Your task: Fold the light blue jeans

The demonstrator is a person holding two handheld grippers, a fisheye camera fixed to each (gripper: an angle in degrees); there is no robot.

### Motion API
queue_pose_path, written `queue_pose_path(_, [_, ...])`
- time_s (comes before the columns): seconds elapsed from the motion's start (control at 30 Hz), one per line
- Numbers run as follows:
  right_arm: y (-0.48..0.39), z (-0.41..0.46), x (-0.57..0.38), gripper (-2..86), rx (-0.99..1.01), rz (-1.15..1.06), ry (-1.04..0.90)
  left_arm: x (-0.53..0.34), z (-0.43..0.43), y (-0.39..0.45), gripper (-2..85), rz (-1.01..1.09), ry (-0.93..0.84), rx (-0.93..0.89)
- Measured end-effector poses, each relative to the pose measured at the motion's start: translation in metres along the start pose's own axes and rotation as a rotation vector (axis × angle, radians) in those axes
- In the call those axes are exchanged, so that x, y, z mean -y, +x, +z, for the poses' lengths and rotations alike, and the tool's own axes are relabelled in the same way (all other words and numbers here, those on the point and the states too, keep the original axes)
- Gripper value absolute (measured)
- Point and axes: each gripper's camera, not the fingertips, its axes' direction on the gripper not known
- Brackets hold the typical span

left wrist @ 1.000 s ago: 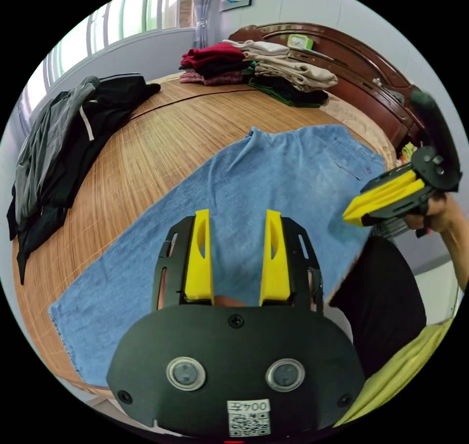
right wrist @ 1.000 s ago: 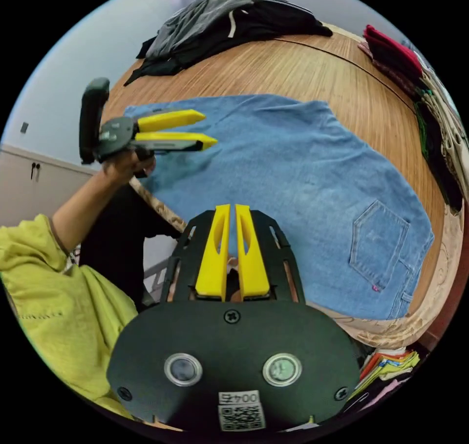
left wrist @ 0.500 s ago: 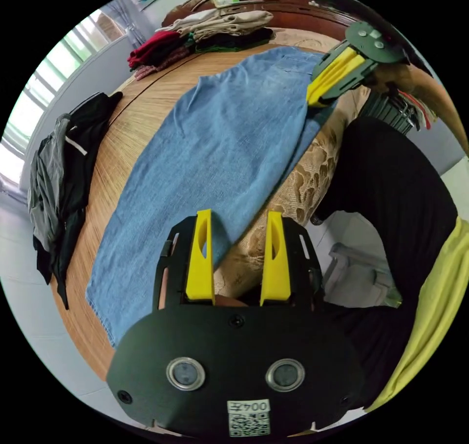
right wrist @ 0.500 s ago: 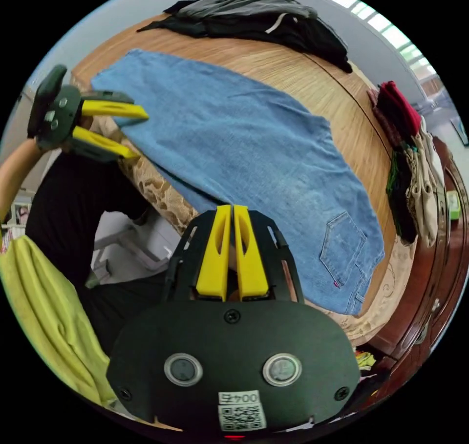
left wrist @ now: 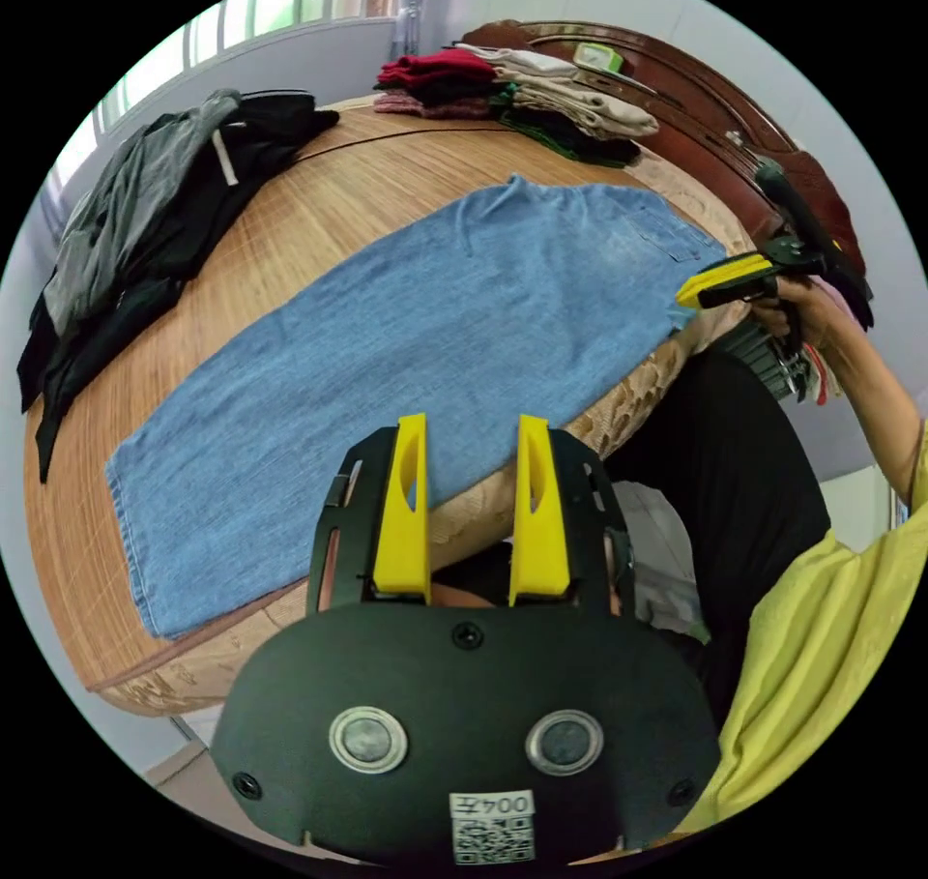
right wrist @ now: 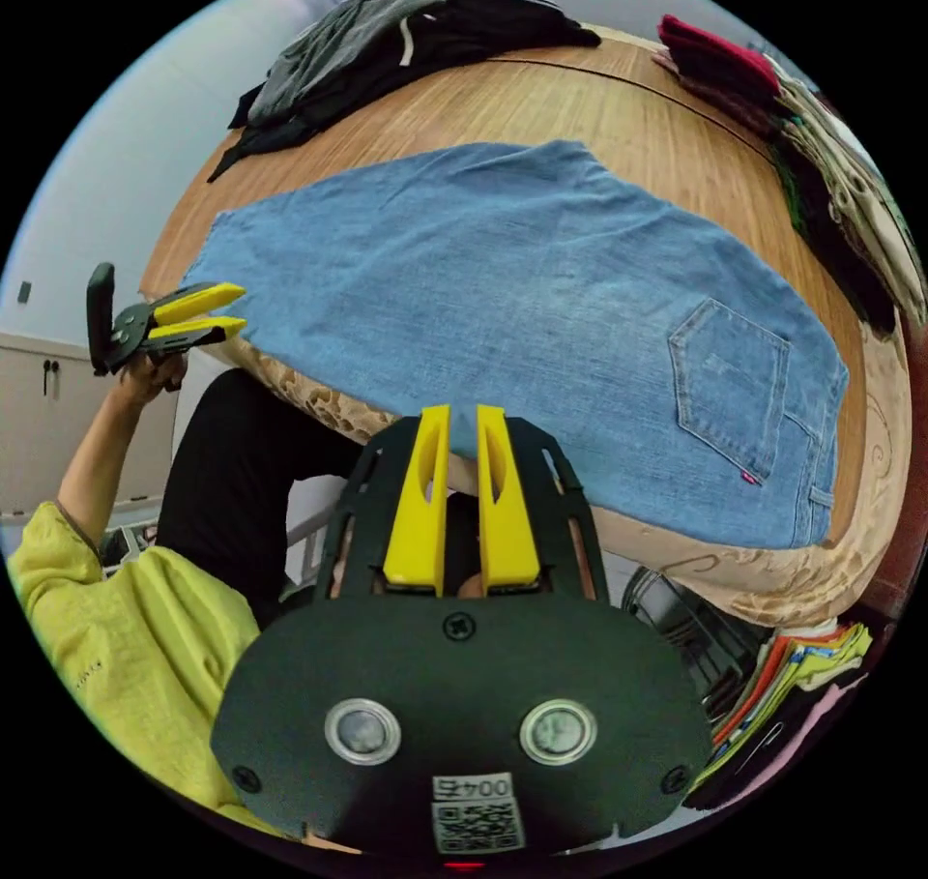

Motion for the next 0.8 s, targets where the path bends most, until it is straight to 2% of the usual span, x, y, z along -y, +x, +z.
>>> queue_pose_path(0.1, [0.019,0.018,0.023,6.2,-0.037,0.109,-0.145,-0.01,0.034,-0.004,12.2,-0.078,-0.022,0.05])
queue_pose_path(0.17, [0.031,0.025,0.037,4.7,-0.004,0.165,-0.188,-0.023,0.075,-0.005,11.6,-0.117,-0.101,0.121])
queue_pose_path(0.23, [0.036,0.026,0.047,4.4,0.041,0.195,-0.214,-0.042,0.093,-0.009,11.0,-0.139,-0.071,0.082])
queue_pose_path(0.37, [0.017,0.028,0.069,4.2,-0.033,0.107,-0.263,-0.091,0.135,-0.015,8.5,-0.21,-0.007,0.037])
queue_pose_path(0.5, [-0.004,0.032,0.089,4.6,-0.124,0.072,-0.308,-0.139,0.161,-0.03,8.9,-0.327,-0.02,-0.028])
queue_pose_path(0.7, [-0.022,0.035,0.115,5.1,-0.161,0.047,-0.341,-0.291,0.159,-0.107,13.9,-0.523,0.122,0.053])
queue_pose_path(0.8, [-0.023,0.035,0.125,5.0,-0.148,0.067,-0.339,-0.396,0.168,-0.167,14.0,-0.74,0.251,-0.092])
